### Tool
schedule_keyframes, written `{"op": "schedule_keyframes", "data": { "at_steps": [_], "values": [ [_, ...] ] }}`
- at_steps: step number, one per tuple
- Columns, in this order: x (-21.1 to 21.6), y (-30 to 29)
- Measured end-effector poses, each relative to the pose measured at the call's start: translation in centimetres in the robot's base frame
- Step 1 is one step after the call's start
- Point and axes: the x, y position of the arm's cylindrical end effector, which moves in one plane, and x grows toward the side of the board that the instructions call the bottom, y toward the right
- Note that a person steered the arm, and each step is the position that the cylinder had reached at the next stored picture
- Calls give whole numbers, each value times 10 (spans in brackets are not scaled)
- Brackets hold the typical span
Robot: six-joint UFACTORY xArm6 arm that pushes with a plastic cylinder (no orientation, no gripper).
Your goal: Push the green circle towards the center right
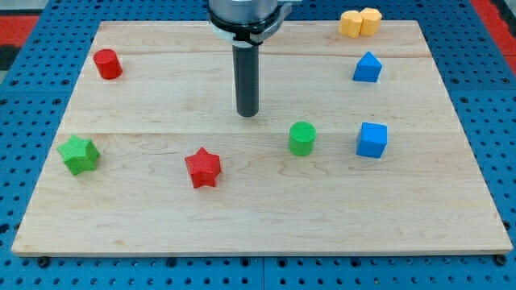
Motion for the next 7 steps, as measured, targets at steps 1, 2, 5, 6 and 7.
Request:
{"op": "schedule_keyframes", "data": {
  "at_steps": [1, 2, 5, 6, 7],
  "values": [
    [0, -12],
    [0, -19],
    [35, -32],
    [52, -14],
    [79, 3]
  ]
}}
